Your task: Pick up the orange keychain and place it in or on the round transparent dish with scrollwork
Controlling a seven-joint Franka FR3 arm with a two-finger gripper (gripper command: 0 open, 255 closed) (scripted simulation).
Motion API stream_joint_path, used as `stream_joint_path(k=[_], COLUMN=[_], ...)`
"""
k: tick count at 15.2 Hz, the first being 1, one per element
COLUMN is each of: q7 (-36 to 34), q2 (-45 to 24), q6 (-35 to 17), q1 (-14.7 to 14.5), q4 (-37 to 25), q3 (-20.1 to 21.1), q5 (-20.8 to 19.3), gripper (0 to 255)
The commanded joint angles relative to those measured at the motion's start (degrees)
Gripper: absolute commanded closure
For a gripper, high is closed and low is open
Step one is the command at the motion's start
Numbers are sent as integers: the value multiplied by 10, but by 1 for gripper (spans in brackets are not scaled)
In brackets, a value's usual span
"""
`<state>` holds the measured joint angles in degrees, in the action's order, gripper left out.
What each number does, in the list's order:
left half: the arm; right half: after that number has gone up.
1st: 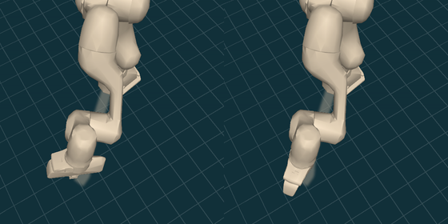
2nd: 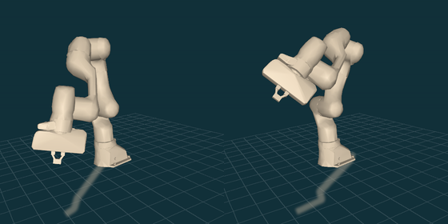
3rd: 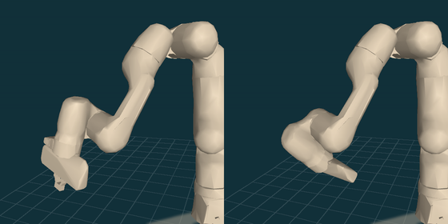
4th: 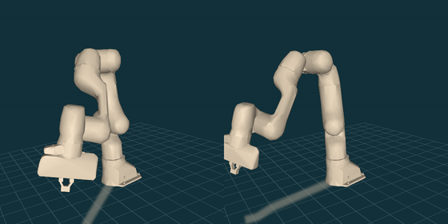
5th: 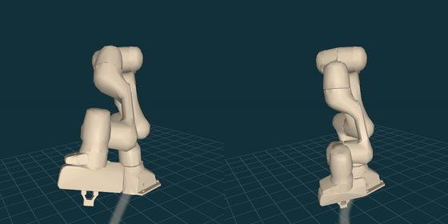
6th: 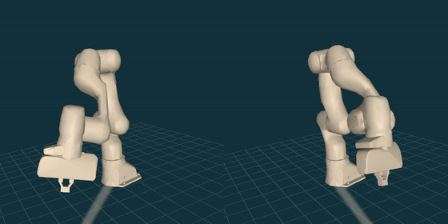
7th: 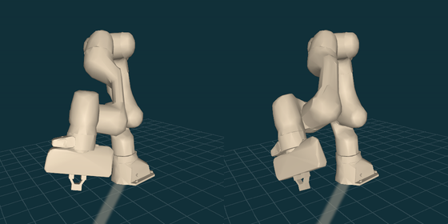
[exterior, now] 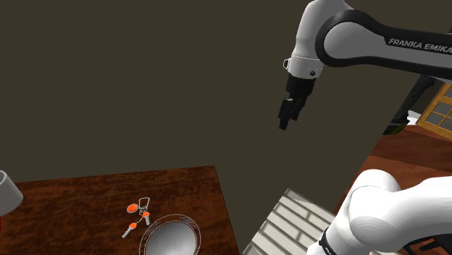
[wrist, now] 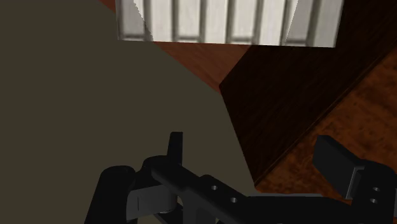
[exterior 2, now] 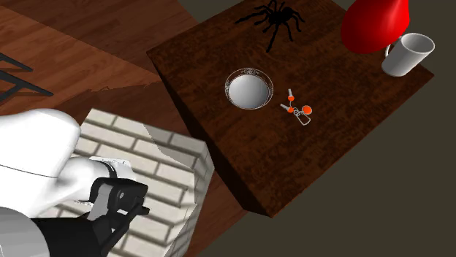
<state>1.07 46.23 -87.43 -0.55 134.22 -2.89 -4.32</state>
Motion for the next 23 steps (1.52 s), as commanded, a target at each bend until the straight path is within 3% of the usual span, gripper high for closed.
stream_joint_path(k=[1, 12, 23], q7=[0, -157, -314], q2=[0, -77, -248], q6=[0, -142, -289], q1=[0, -33, -46], q4=[0, 51, 6], q3=[0, 117, 233], q5=[0, 87, 115], gripper=[0, 0, 0])
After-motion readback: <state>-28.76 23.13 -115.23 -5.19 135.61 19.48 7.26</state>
